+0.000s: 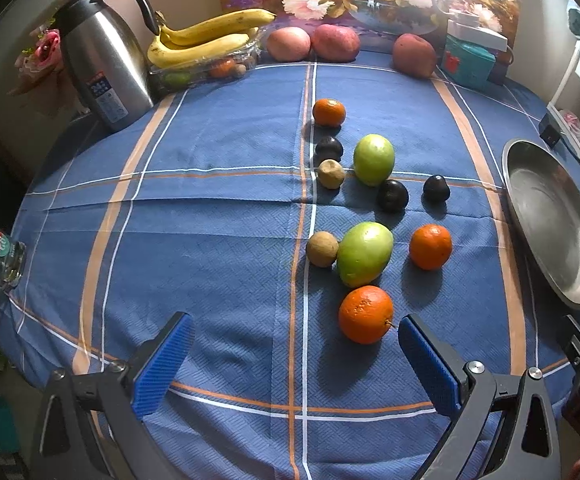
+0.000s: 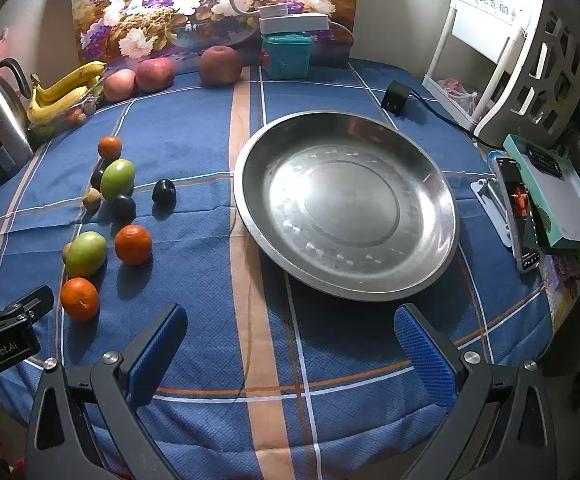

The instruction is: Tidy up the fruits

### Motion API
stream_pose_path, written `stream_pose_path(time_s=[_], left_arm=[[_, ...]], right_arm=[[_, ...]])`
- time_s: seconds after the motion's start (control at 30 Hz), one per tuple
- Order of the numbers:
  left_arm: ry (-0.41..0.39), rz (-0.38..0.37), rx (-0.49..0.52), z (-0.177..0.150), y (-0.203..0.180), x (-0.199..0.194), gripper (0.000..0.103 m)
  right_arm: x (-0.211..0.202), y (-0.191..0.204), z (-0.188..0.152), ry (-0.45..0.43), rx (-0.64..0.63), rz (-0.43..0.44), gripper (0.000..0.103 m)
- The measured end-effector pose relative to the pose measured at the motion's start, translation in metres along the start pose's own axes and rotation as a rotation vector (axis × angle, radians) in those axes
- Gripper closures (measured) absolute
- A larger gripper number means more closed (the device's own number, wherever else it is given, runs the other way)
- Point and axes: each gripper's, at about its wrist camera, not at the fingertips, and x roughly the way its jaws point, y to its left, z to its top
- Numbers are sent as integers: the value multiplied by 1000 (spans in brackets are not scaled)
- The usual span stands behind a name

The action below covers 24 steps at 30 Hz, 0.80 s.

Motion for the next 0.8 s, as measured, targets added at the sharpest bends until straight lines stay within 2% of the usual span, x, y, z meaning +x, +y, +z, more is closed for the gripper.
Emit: stream_pose_path(time_s=[0.8], left_arm=[[-3,1,4,-1,-1,-1,0]], right_arm=[[-5,5,1,-23,-21,21,0]])
